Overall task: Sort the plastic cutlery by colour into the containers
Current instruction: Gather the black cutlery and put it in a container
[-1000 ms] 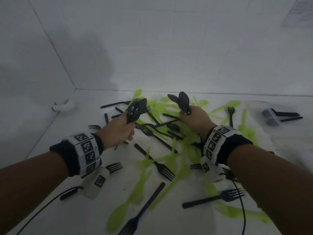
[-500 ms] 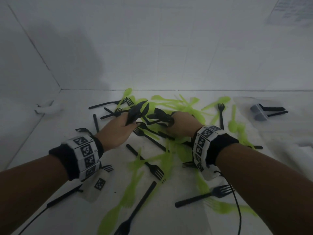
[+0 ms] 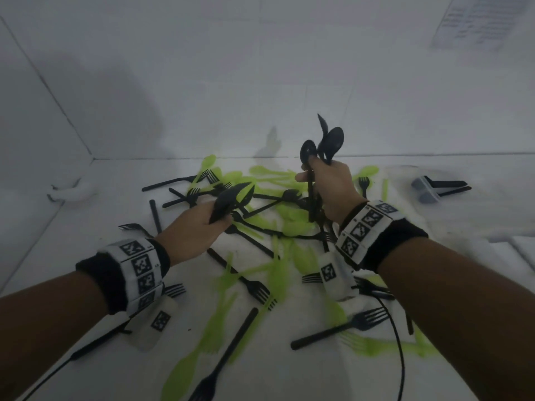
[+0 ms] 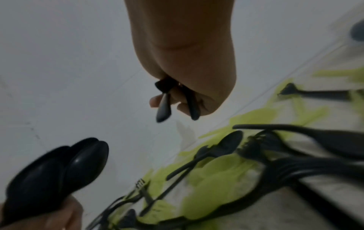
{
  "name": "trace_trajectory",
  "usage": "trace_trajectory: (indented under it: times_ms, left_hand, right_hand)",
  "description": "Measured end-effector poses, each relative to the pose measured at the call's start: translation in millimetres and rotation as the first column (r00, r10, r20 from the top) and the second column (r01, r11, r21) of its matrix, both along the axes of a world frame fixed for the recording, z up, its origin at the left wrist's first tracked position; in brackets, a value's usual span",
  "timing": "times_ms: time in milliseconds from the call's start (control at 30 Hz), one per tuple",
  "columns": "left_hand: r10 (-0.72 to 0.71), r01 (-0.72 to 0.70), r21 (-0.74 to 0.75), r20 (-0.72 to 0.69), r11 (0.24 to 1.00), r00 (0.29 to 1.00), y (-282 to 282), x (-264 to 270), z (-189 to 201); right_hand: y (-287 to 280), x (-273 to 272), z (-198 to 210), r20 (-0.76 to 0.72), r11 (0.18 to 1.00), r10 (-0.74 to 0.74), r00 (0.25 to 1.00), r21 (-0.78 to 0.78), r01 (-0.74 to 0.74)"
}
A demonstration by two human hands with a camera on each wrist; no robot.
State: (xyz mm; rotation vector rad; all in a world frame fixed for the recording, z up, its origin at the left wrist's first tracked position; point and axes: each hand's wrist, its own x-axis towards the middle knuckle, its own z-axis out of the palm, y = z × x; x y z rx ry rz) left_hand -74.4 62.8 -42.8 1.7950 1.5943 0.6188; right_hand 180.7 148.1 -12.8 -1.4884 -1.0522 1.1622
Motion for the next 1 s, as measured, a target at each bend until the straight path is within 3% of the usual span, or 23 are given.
trace_trajectory:
  times_ms: [167, 433, 700, 833, 867, 1000]
  left_hand:
    - [-0.057, 0.057, -0.015, 0.005, 0.998, 0.998, 15, 25, -10]
    - [-0.239, 0.285, 0.119, -0.302, 0.951, 0.923, 42, 74, -7]
    - [-0.253, 0.360, 0.159, -0.461, 0.919, 0.851, 90, 128, -15]
    - [-0.309, 0.418, 0.031, -0.623, 0.908, 0.718, 107, 149, -19]
    - [-0.319, 0.415, 0.008, -0.626, 0.910, 0.712, 109, 151, -21]
    - [-0.294, 0.370, 0.045, -0.521, 0.928, 0.801, 112, 150, -24]
  right_hand:
    - [-17, 39, -25, 0.229, 0.997, 0.052, 0.972, -0.066, -0.038]
    - [-48, 84, -39, 0.352, 0.994, 0.068, 0.934, -0.105, -0.033]
    - [-59, 83, -47, 0.191, 0.990, -0.002, 0.982, -0.139, 0.029]
    - [-61, 88, -50, 0.189, 0.991, -0.022, 0.982, -0.127, 0.047]
    - [-62, 92, -51, 0.189, 0.990, -0.028, 0.982, -0.134, 0.054]
    - [-60, 108, -58, 0.179, 0.986, -0.046, 0.983, -0.147, 0.073]
